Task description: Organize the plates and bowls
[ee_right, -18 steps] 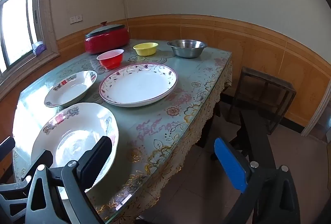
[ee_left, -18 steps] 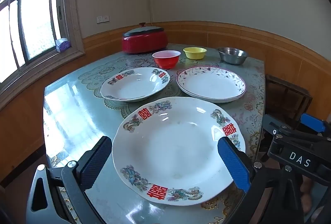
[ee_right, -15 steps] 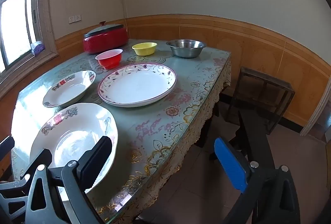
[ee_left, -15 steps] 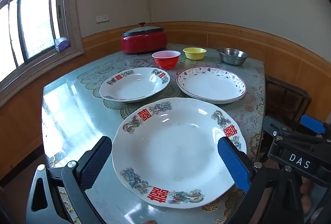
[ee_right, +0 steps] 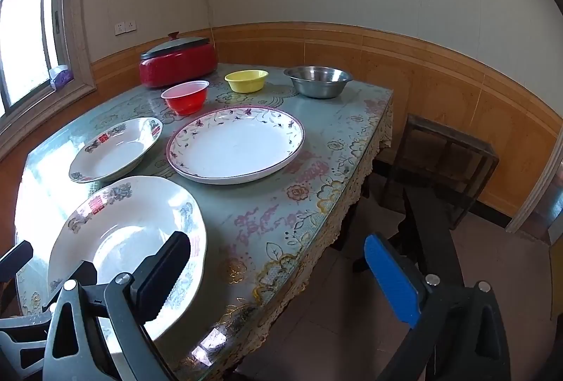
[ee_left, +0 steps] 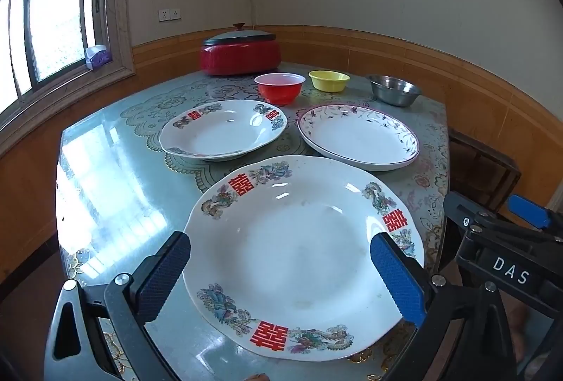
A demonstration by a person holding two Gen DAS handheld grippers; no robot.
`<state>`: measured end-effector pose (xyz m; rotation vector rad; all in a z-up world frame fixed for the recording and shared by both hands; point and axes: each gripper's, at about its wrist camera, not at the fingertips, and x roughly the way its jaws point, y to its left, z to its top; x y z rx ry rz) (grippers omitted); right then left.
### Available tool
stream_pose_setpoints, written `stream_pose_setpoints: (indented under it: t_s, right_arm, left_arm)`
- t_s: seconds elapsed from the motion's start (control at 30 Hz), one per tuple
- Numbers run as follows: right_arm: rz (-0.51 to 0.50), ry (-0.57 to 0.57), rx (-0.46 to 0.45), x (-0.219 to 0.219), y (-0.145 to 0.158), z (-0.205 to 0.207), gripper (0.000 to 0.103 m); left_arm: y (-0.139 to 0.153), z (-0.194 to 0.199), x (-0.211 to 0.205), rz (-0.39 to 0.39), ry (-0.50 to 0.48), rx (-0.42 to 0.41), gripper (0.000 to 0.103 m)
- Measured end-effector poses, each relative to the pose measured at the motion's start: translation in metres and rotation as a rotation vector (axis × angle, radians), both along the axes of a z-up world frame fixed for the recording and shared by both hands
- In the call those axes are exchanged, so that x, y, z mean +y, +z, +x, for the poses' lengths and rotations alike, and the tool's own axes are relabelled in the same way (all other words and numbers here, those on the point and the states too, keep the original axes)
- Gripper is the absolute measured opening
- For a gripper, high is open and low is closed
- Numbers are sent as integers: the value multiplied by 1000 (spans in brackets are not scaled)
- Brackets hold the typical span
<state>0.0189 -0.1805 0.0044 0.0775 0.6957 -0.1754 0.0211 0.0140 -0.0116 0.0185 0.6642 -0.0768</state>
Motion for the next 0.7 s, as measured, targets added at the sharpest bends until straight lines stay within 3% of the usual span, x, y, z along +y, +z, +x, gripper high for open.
stream_pose_setpoints:
  t_s: [0.7]
  right_arm:
    - [24, 19, 7, 0, -2, 4, 101]
  left_arm:
    - [-5, 6, 0, 7, 1, 34, 103]
